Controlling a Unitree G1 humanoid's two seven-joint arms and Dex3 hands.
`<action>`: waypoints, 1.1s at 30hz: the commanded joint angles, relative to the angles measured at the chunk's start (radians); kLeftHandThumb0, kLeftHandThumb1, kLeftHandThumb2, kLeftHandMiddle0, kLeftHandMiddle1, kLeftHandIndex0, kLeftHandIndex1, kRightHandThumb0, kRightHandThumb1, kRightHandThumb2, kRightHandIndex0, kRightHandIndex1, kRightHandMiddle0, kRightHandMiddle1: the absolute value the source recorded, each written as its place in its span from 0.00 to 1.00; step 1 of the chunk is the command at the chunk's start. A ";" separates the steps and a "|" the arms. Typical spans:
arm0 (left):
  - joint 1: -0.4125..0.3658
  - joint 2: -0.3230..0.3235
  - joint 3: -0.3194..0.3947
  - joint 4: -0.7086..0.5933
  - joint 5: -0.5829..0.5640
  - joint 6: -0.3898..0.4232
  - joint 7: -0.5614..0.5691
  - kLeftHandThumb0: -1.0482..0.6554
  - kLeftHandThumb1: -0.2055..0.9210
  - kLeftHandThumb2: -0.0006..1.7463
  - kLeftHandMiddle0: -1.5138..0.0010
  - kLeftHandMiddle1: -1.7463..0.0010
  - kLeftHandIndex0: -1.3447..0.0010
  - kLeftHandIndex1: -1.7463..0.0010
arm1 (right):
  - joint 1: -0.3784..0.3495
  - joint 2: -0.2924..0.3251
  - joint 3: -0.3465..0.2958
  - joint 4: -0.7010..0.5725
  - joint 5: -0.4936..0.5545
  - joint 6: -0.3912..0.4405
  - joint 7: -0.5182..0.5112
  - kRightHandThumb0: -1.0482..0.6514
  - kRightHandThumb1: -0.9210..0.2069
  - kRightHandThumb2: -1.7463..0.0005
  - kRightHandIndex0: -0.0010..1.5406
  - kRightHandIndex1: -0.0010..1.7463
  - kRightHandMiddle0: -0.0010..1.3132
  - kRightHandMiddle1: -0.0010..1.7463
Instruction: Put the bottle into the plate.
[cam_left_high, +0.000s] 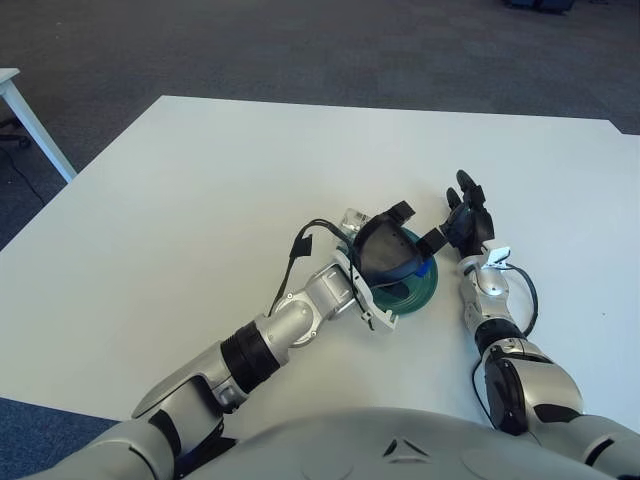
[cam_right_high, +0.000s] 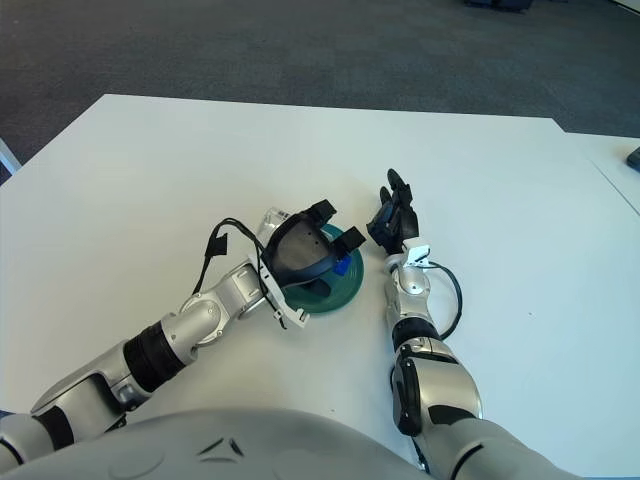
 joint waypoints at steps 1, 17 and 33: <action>-0.024 0.007 0.019 0.011 -0.041 -0.021 -0.028 0.59 0.53 0.67 0.63 0.01 0.65 0.08 | 0.139 0.009 0.021 0.111 -0.042 0.007 -0.012 0.07 0.00 0.32 0.11 0.00 0.00 0.20; -0.014 -0.065 0.078 0.147 -0.130 0.050 0.008 0.61 0.58 0.67 0.72 0.00 0.70 0.01 | 0.245 0.071 0.020 -0.061 0.034 -0.103 0.103 0.08 0.00 0.34 0.06 0.00 0.00 0.15; -0.014 -0.057 0.107 0.168 -0.253 -0.002 0.033 0.61 0.65 0.61 0.77 0.00 0.74 0.02 | 0.332 0.116 0.002 -0.312 0.143 0.126 0.160 0.12 0.00 0.37 0.09 0.01 0.00 0.16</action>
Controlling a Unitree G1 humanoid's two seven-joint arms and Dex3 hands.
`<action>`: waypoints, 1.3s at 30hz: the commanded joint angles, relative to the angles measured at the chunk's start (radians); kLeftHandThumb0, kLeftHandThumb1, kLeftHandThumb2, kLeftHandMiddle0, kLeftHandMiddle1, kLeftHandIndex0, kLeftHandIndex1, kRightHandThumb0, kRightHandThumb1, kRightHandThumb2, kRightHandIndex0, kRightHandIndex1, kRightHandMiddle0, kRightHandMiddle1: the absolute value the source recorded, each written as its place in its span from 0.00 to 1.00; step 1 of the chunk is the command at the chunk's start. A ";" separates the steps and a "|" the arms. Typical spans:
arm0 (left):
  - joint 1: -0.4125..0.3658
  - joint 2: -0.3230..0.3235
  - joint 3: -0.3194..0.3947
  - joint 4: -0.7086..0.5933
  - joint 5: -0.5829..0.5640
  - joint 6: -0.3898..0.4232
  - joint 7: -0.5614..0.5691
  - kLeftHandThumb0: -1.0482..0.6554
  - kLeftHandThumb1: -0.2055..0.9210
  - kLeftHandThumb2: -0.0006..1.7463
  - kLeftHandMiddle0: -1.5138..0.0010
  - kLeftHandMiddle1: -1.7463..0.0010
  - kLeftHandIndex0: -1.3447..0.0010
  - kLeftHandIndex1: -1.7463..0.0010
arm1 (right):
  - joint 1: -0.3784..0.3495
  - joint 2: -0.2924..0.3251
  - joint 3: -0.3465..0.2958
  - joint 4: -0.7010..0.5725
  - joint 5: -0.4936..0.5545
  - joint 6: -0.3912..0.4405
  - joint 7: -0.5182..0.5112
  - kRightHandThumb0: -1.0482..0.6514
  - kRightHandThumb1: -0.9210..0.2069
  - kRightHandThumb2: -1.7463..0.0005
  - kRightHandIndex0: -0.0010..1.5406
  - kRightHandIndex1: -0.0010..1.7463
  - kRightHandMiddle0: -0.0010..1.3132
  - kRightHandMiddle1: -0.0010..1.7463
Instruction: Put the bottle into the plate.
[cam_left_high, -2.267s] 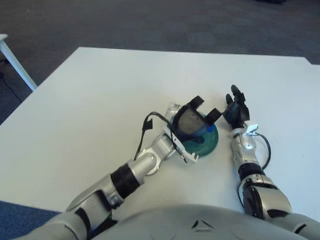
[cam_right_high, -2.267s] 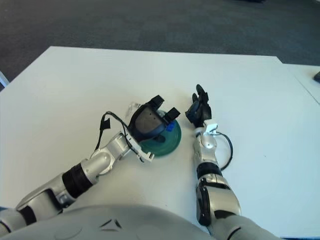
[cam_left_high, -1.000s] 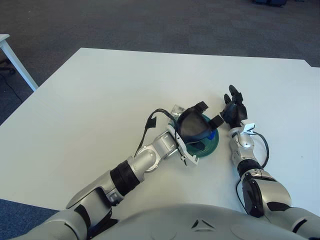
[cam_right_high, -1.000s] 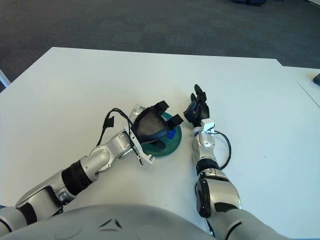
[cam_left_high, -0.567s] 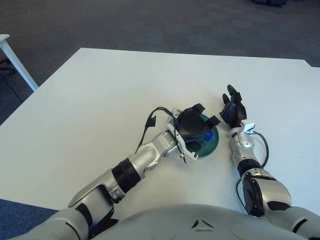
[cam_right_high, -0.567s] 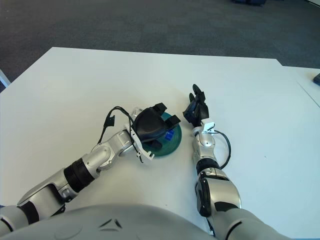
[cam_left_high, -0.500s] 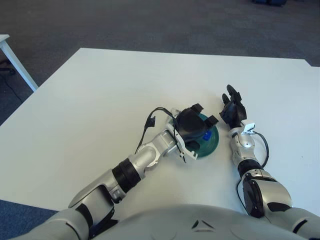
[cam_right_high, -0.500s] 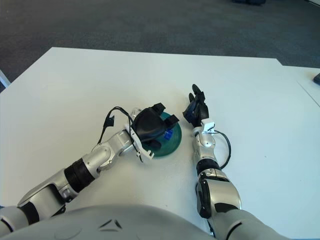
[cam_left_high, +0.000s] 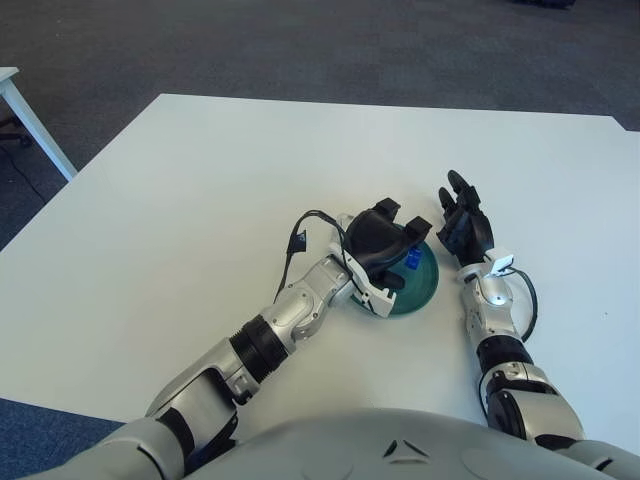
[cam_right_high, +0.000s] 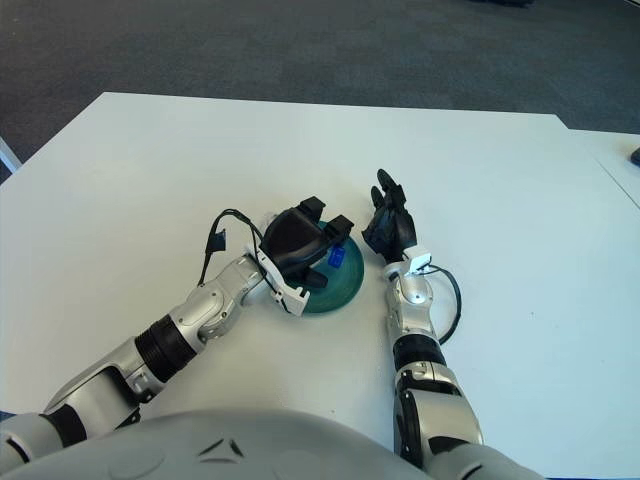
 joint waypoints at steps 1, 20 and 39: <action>0.000 0.006 0.028 0.011 -0.050 -0.016 0.016 0.61 0.65 0.61 0.77 0.00 0.74 0.02 | 0.168 0.072 -0.014 0.017 0.049 0.039 -0.009 0.12 0.00 0.38 0.09 0.01 0.00 0.17; 0.038 -0.024 0.028 0.052 -0.118 -0.024 0.119 0.61 0.61 0.63 0.73 0.02 0.69 0.04 | 0.292 0.095 0.035 -0.263 -0.093 0.132 -0.195 0.10 0.00 0.37 0.15 0.01 0.00 0.27; 0.072 -0.041 0.036 0.053 -0.214 -0.036 0.102 0.61 0.64 0.60 0.75 0.02 0.71 0.04 | 0.350 0.106 0.050 -0.375 -0.091 0.218 -0.247 0.11 0.00 0.37 0.17 0.01 0.00 0.25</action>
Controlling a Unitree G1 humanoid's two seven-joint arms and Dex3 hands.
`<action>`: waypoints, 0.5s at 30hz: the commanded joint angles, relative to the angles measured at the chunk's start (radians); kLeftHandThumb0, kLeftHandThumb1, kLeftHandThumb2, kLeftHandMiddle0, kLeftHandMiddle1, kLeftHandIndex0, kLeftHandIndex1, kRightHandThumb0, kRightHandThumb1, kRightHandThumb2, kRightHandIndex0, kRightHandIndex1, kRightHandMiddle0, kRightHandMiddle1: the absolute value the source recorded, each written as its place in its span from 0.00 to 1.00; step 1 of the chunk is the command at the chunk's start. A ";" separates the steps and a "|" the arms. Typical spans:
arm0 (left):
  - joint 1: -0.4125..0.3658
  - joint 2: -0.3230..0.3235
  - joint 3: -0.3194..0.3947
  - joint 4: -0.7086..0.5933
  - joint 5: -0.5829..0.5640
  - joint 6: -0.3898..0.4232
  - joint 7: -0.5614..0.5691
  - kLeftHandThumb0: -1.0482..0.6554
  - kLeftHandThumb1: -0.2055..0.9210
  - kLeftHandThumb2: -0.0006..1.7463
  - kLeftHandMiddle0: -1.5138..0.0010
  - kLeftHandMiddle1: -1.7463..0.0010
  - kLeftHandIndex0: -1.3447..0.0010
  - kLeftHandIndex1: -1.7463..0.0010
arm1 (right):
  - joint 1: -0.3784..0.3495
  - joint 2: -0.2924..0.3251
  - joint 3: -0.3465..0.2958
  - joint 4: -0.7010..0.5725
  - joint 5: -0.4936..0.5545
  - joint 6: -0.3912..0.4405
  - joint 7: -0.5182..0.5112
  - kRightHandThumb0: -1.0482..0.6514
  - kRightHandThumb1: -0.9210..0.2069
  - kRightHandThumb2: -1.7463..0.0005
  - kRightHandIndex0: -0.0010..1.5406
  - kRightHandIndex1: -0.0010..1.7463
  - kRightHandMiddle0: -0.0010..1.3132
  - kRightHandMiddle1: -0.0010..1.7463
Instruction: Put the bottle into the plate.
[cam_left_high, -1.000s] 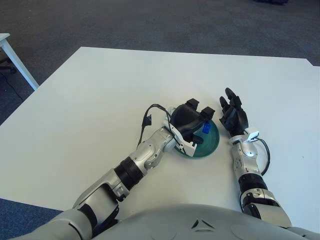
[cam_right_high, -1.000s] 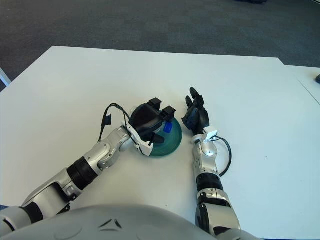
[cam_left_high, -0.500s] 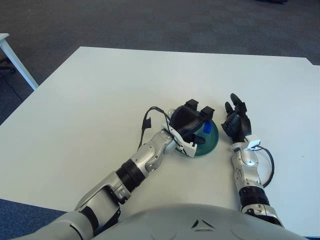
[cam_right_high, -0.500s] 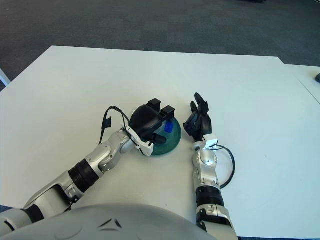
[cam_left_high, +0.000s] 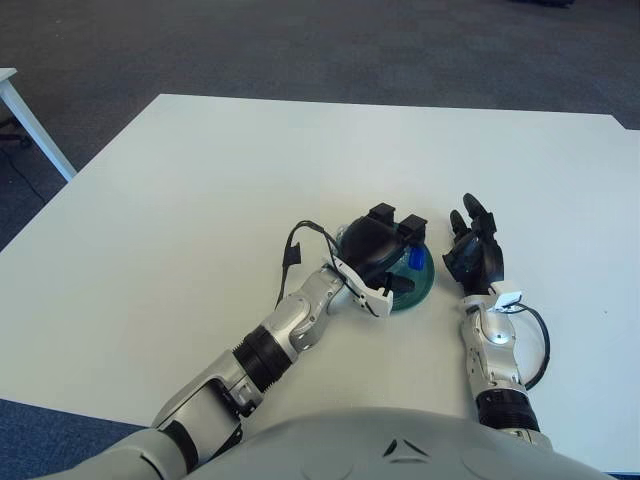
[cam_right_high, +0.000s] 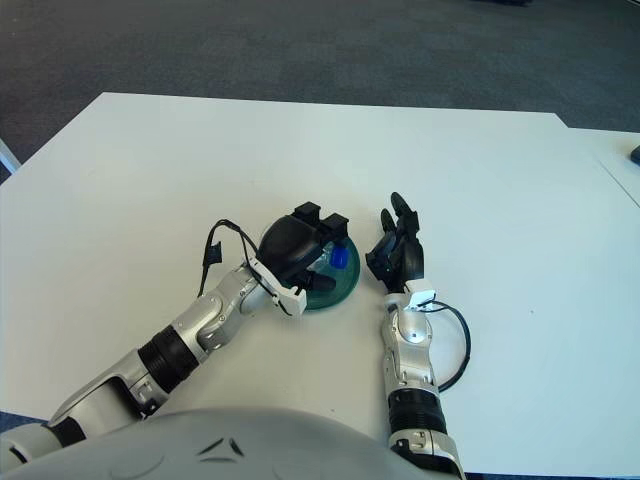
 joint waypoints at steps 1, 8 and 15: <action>0.005 0.001 0.012 0.000 -0.031 0.005 -0.043 0.61 0.66 0.59 0.76 0.02 0.72 0.03 | 0.086 0.012 -0.006 0.001 -0.004 0.075 -0.023 0.12 0.00 0.38 0.16 0.00 0.00 0.24; 0.007 0.010 0.007 -0.012 -0.040 0.011 -0.107 0.61 0.59 0.65 0.73 0.01 0.70 0.02 | 0.120 -0.029 -0.011 -0.100 -0.053 0.195 -0.060 0.11 0.00 0.39 0.14 0.00 0.00 0.20; -0.015 -0.003 0.009 0.010 -0.055 0.006 -0.150 0.61 0.39 0.80 0.55 0.02 0.66 0.01 | 0.138 -0.040 0.008 -0.161 -0.085 0.244 -0.068 0.10 0.00 0.38 0.14 0.00 0.00 0.18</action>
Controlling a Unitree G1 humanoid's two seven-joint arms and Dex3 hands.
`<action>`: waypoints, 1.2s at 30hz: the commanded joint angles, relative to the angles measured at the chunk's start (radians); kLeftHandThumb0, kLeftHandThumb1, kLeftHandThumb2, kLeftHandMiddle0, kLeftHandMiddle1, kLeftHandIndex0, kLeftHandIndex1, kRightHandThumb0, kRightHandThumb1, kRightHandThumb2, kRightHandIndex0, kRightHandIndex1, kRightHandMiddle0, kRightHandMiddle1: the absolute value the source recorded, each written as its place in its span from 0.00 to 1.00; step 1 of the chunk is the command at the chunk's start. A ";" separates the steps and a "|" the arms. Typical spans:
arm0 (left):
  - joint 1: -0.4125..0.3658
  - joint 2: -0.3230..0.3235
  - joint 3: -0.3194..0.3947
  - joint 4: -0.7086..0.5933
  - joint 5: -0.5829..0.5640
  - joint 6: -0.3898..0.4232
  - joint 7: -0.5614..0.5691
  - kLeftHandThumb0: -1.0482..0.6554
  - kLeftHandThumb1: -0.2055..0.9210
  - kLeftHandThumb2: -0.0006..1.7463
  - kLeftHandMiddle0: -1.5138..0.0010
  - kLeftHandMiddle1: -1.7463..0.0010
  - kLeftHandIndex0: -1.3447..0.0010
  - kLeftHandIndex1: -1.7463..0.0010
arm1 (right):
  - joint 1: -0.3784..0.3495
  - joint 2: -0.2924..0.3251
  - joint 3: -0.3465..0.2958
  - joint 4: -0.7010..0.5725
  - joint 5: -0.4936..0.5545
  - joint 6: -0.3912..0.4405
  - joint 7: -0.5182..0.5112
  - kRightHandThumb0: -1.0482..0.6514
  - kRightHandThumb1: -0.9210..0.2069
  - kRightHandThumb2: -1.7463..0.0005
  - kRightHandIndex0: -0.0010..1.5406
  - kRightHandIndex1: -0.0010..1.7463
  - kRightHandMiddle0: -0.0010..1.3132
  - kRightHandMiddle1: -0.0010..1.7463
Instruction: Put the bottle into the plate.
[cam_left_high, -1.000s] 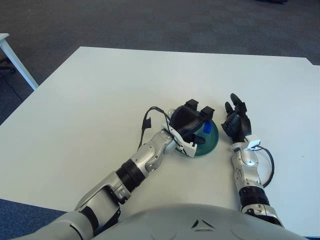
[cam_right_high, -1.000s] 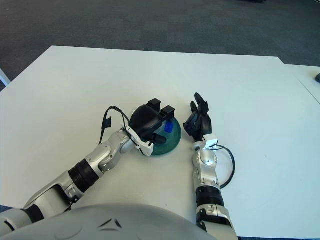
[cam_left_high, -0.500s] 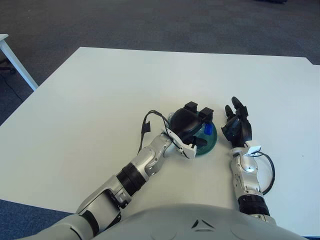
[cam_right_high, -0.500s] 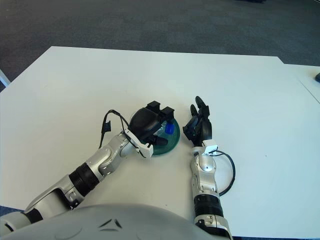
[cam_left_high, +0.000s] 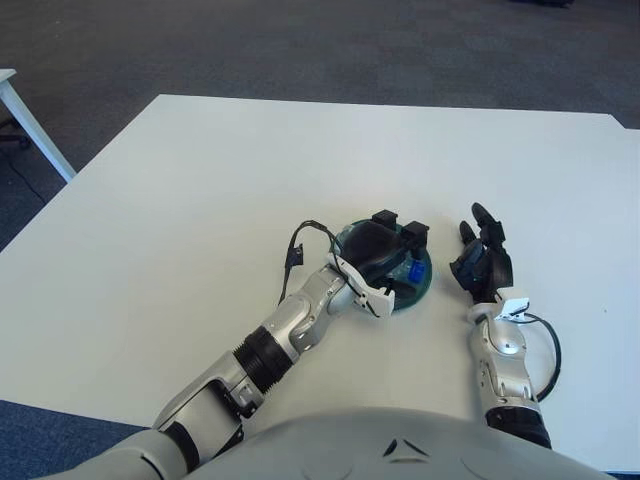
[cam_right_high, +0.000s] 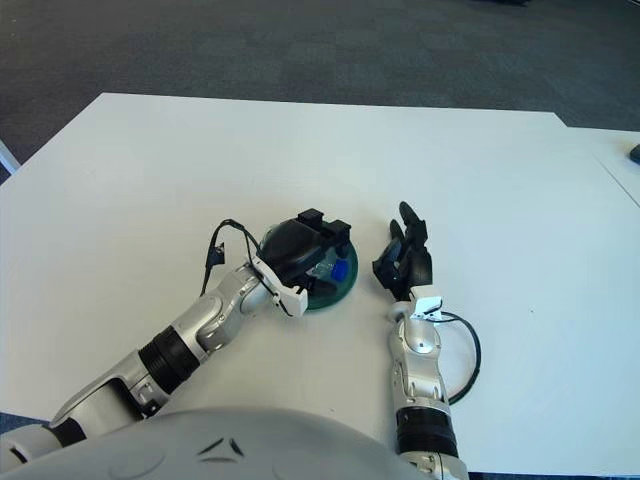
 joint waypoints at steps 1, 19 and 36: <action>-0.014 0.000 0.008 0.019 -0.026 0.004 -0.032 0.61 0.39 0.81 0.54 0.02 0.66 0.00 | 0.047 0.003 0.009 0.008 -0.009 0.083 -0.003 0.10 0.00 0.38 0.14 0.00 0.00 0.18; 0.021 -0.007 0.030 -0.008 -0.043 0.042 -0.005 0.23 0.96 0.29 0.82 0.34 0.94 0.23 | 0.042 0.050 -0.013 -0.008 0.113 0.115 0.041 0.13 0.00 0.39 0.14 0.00 0.00 0.24; 0.003 0.009 -0.002 0.014 0.120 0.070 0.140 0.01 1.00 0.53 0.97 1.00 1.00 0.93 | 0.025 0.037 -0.027 0.051 0.156 0.046 0.113 0.13 0.00 0.37 0.11 0.00 0.00 0.20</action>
